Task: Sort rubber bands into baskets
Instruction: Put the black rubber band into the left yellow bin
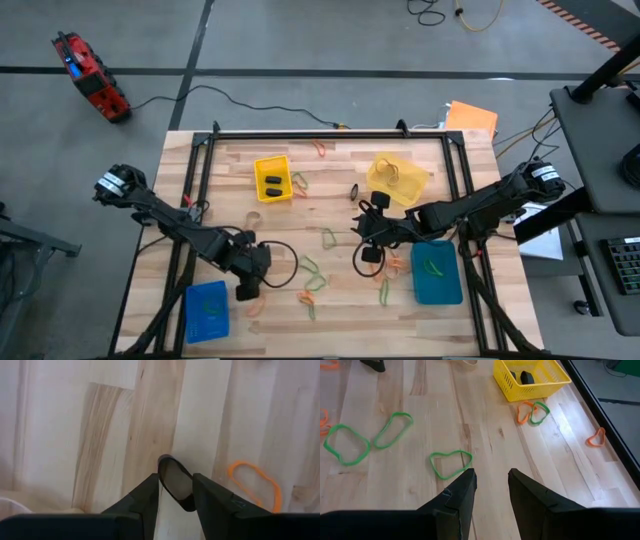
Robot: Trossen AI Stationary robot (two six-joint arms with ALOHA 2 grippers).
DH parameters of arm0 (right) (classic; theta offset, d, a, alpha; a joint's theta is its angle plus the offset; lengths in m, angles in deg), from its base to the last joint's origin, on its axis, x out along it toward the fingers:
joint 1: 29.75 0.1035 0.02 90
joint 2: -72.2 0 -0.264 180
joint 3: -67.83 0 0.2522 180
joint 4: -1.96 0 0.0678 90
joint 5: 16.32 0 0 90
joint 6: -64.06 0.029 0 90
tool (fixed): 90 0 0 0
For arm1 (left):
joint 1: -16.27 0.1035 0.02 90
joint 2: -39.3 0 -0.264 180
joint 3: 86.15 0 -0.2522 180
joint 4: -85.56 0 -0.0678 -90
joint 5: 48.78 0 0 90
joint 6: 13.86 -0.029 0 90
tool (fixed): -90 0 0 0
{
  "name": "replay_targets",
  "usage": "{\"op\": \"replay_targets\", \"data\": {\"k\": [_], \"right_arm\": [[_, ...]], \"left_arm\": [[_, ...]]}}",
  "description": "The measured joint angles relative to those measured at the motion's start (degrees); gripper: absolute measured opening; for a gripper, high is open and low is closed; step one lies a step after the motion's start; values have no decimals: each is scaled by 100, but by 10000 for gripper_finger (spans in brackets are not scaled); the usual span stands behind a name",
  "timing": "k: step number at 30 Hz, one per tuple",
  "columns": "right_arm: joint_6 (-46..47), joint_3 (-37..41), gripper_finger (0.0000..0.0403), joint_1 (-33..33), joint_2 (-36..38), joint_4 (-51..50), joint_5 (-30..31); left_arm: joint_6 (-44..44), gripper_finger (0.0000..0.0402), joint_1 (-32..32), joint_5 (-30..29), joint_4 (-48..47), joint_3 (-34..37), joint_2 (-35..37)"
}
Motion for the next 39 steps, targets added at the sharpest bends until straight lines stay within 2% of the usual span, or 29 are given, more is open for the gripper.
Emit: {"op": "replay_targets", "data": {"k": [8, 21, 25, 31, 39], "right_arm": [[0, -2, 112, 0, 0, 2, 1], [-2, -2, 112, 1, 0, 0, 2], [-2, -1, 112, 1, 0, 1, 2], [-2, 0, 112, -1, 0, 0, 2], [-4, 0, 112, 1, 0, 0, 2]], "left_arm": [[53, 138, 0, -147, 4, 2, -216], [-21, 137, 0, -54, -15, 13, -936], [-140, 104, 0, 14, -5, 12, -1085], [-304, 9, 0, 71, -31, 12, -1053], [-930, 1, 144, -191, -86, 15, -505]]}}
